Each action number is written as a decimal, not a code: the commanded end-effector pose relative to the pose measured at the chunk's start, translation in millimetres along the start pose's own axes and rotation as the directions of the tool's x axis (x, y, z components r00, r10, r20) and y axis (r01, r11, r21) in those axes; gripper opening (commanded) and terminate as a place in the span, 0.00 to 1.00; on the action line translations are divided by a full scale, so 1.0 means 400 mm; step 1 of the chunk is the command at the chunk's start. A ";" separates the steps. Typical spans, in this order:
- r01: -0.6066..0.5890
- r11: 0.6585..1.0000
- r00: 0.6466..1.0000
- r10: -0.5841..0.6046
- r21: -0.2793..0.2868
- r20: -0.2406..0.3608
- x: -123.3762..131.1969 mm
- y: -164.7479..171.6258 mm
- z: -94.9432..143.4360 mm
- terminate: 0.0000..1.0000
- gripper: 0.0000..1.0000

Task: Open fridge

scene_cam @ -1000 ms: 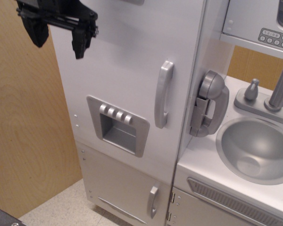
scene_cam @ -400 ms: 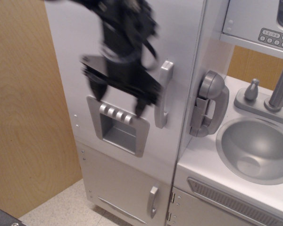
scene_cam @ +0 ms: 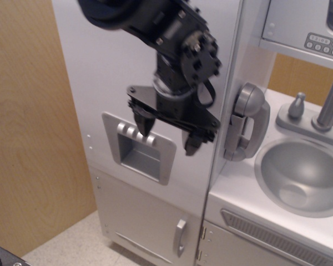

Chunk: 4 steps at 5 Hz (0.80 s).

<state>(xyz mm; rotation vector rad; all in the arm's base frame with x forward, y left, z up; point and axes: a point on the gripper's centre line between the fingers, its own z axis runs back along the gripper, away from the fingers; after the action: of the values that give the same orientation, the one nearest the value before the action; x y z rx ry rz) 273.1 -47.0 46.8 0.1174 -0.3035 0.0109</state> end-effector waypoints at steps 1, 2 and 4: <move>-0.060 0.998 0.996 0.060 -0.013 0.060 0.079 0.009 -0.002 0.00 1.00; -0.091 0.996 0.992 0.090 0.009 0.094 0.115 0.025 -0.010 0.00 1.00; -0.131 0.991 0.989 0.131 0.002 0.074 0.177 0.067 -0.023 0.00 0.00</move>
<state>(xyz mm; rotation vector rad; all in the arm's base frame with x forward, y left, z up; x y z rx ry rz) 325.3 -24.2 43.4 0.1137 -0.3105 0.1196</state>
